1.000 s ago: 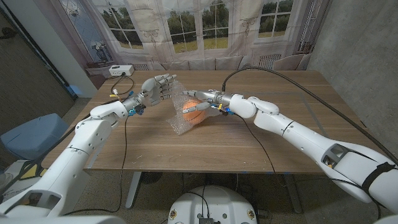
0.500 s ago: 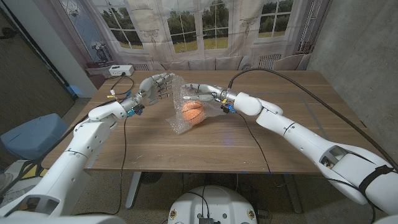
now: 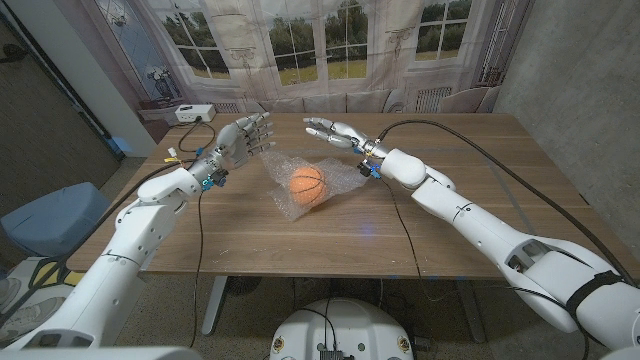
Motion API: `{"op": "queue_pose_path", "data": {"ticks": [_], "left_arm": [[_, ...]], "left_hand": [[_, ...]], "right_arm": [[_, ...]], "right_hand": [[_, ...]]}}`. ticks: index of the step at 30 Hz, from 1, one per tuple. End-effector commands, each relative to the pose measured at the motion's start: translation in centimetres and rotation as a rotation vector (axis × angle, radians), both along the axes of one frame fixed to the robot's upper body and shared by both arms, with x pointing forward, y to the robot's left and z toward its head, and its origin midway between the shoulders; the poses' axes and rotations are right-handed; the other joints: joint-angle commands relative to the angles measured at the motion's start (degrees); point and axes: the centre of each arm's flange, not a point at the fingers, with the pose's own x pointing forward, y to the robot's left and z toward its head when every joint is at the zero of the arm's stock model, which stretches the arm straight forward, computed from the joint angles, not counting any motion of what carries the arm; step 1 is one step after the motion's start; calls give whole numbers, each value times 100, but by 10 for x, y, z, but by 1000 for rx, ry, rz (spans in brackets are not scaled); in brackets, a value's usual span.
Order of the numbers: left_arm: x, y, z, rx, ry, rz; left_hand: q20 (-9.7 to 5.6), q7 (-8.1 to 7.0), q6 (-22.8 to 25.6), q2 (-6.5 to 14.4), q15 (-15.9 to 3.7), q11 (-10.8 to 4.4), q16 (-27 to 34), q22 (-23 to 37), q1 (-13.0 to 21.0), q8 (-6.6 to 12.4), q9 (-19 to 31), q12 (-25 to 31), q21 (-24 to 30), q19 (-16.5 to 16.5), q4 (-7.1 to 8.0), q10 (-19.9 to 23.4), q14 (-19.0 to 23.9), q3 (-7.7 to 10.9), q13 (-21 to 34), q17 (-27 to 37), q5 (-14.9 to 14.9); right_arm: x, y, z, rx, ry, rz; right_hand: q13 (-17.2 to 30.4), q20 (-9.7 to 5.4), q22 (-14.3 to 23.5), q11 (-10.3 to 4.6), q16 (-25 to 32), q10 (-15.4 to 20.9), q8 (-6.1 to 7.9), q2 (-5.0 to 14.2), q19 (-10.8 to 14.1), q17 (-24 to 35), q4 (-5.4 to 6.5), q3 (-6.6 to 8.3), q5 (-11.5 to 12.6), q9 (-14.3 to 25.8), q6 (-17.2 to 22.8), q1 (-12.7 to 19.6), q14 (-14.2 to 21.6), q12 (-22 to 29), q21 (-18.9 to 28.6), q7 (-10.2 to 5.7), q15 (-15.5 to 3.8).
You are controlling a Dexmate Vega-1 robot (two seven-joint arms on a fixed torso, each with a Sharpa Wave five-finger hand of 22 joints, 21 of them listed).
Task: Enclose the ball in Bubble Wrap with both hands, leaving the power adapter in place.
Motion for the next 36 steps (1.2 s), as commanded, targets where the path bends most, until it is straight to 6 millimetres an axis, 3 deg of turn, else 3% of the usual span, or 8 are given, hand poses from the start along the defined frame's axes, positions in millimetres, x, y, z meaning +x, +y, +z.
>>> {"op": "queue_pose_path", "data": {"ticks": [1, 10, 15, 26, 36], "left_arm": [[-10, 13, -5, -41, -26, 47], [-10, 27, -9, -63, -26, 55], [-6, 35, -13, -91, -24, 51], [-1, 50, -11, -96, -15, 46], [9, 61, -10, -114, -16, 39]], "left_hand": [[-66, -6, 69, 37, -47, 21, 30, 15, -23, 37, 9, 31, 55, -3, -39, 18, -20, -7, -8, 17, -9], [-196, -38, 57, 35, -91, 19, 14, 10, -19, 24, 5, 28, 80, 50, -53, 3, -79, -10, -12, 12, -11], [-214, -100, 24, 32, -112, -33, 6, 8, -17, 8, 2, 2, 84, 57, -61, -69, -112, -14, -17, 9, -14], [-223, -164, 0, 9, -151, -63, 1, 5, -38, -4, -4, -11, 82, 47, -64, -115, -160, -37, -25, 7, -31], [-252, -183, 9, -15, -171, -62, 4, 4, -74, -2, -7, -5, 86, 53, -53, -113, -181, -64, -30, 9, -46]], "right_arm": [[7, -22, 9, 245, 89, 47], [13, -35, 10, 353, 152, 61], [15, -40, 11, 384, 165, 43], [22, -52, 12, 453, 205, 28], [32, -91, 23, 587, 207, -40]], "right_hand": [[11, -59, 25, 71, -3, 7, -19, 26, 30, 1, -2, -7, -27, 12, -6, -16, -3, -18, -23, 3, -31], [5, -86, 25, 56, -54, -39, -34, 87, 41, -49, -31, 25, -77, 10, 20, 28, -100, -59, -56, 1, -67], [-3, -95, 25, 18, -75, -73, -45, 123, 18, -85, -61, 52, -114, 8, 34, 72, -140, -88, -89, 3, 2], [-13, -96, 26, 77, -94, -81, -61, 148, 10, -127, -79, 65, -168, 7, 46, 88, -176, -110, -122, 16, -52], [-20, -91, 26, 111, -96, -45, -68, 155, 21, -158, -69, 54, -219, 5, 70, 55, -179, -110, -143, 35, -44]]}}
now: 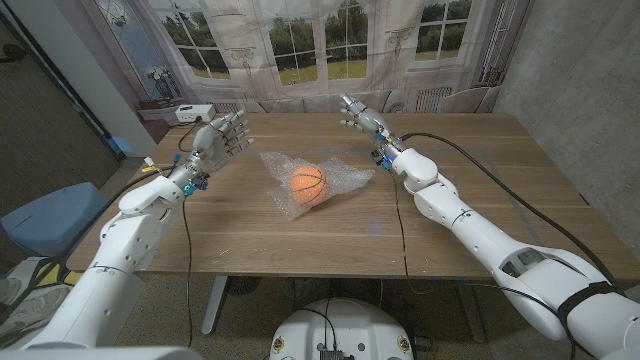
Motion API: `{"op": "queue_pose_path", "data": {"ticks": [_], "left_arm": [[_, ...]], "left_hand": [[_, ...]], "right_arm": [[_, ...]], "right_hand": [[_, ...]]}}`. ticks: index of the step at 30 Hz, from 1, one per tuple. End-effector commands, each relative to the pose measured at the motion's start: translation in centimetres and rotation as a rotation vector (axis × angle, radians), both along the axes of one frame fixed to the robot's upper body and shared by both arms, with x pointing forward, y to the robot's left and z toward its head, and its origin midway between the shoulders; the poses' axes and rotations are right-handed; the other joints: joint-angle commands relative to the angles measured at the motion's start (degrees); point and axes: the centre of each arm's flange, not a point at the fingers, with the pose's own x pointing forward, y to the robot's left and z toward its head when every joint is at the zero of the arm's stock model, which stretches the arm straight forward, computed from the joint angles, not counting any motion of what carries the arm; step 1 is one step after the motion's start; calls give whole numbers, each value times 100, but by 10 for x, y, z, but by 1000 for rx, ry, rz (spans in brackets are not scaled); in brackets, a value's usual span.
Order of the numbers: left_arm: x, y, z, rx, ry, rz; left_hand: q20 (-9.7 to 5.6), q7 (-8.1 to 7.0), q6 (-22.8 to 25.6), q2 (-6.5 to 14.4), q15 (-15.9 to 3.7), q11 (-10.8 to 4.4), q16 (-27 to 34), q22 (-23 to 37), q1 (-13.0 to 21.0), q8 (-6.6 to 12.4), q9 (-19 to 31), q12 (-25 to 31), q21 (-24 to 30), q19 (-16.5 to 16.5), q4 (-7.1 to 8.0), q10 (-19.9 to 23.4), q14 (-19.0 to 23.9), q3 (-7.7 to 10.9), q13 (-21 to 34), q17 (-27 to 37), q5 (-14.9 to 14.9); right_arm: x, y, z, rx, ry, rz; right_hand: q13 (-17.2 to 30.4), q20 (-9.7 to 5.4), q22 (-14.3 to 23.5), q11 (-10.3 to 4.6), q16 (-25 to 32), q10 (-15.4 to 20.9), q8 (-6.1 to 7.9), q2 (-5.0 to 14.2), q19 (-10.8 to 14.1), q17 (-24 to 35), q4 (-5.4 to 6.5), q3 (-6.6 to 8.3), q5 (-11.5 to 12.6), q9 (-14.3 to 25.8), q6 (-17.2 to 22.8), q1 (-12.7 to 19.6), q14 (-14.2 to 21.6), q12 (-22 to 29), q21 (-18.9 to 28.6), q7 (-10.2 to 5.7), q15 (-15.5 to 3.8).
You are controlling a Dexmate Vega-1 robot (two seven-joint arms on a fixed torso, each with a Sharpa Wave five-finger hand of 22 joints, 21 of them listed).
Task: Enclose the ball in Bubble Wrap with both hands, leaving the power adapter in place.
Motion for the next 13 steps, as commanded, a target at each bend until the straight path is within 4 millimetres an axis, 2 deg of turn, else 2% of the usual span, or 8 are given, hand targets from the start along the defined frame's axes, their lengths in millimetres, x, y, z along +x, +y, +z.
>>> {"op": "queue_pose_path", "data": {"ticks": [1, 5, 9, 13], "left_arm": [[9, 13, 1, -13, 1, -8], [18, 19, -10, -93, -18, 4], [23, 26, -19, -150, -19, 49], [20, 32, -23, -192, -31, 125]], "left_hand": [[-44, -60, 6, 4, -49, 1, 1, 2, -58, -2, 17, -6, 43, 3, -3, -54, -58, -20, -2, 8, -8], [-88, -118, -63, -3, -84, -51, -9, 1, -92, -28, 13, -36, 31, -31, 12, -142, -118, -40, -9, 8, -10], [-166, -222, -138, -13, -195, -161, -40, 0, -151, -47, 6, -69, 11, -97, 42, -260, -276, -75, -24, 5, -3], [-241, -311, -337, 2, -237, -188, -60, -2, -205, -88, -4, -108, -20, -213, 72, -463, -509, -104, -43, -3, 14]], "right_arm": [[10, -37, 9, 128, 36, -67], [13, -48, 3, 186, 67, -89], [13, -48, 1, 230, 67, -104], [11, -47, 7, 235, 51, -85]], "right_hand": [[-6, -40, 27, 54, -15, 47, 0, 8, 14, -1, 2, -18, -50, 3, 81, 4, -4, -26, -15, 42, -7], [-9, -44, 27, 72, -1, 82, 2, 13, 42, -19, 2, -19, -74, 2, 107, -4, 35, -19, -16, 50, -8], [-12, -56, 27, 89, -1, 107, 5, 18, 67, -34, 1, -19, -92, 2, 134, -7, 41, -16, -16, 62, -16], [-16, -58, 28, 101, -3, 106, 2, 26, 70, -48, 7, -22, -114, 1, 145, -23, 40, -24, -27, 74, -3]]}}
